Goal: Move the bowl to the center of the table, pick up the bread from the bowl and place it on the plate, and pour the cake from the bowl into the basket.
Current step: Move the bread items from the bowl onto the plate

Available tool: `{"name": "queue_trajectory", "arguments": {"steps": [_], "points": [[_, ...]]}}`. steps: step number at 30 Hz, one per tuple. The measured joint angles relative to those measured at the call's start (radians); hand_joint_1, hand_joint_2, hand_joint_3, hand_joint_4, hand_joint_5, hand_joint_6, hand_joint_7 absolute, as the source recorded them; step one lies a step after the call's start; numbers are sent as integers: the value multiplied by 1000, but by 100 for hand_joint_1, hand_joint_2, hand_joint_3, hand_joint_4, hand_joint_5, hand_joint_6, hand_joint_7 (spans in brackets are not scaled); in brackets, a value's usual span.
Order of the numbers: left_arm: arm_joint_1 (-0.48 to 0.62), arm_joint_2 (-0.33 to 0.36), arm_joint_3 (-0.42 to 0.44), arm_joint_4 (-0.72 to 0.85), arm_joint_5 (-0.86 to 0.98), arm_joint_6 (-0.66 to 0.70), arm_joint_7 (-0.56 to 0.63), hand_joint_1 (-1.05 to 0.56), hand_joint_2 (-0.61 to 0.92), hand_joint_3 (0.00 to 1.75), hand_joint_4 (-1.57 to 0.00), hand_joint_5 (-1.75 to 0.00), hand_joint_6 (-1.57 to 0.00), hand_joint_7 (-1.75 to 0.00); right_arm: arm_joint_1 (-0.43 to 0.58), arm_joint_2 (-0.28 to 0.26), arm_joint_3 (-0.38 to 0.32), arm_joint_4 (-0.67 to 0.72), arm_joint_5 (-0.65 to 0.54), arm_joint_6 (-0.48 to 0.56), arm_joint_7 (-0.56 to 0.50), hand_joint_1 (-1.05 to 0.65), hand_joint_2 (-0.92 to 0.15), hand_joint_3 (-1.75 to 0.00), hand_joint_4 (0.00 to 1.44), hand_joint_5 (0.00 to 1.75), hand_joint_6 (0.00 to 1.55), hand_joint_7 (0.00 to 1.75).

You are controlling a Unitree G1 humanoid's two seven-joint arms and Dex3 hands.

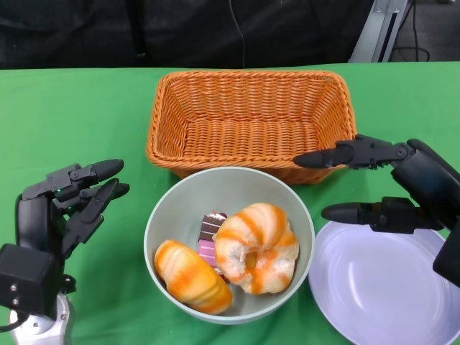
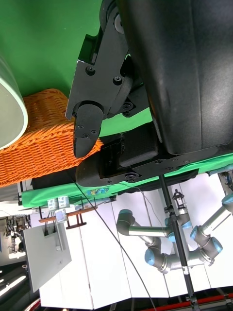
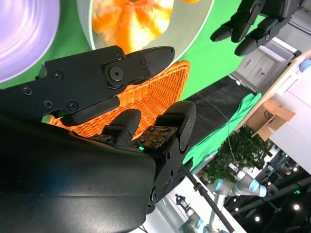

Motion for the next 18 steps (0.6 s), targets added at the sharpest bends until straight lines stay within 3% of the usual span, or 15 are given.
{"name": "queue_trajectory", "arguments": {"steps": [18], "points": [[0, -2, -1, 3, 2, 0, -6, -14, 92, 18, -106, -48, -119, -17, -9, -2, 46, -132, -82, 80, -22, -60, -90, 0, 65, 53, 74, 6]]}}
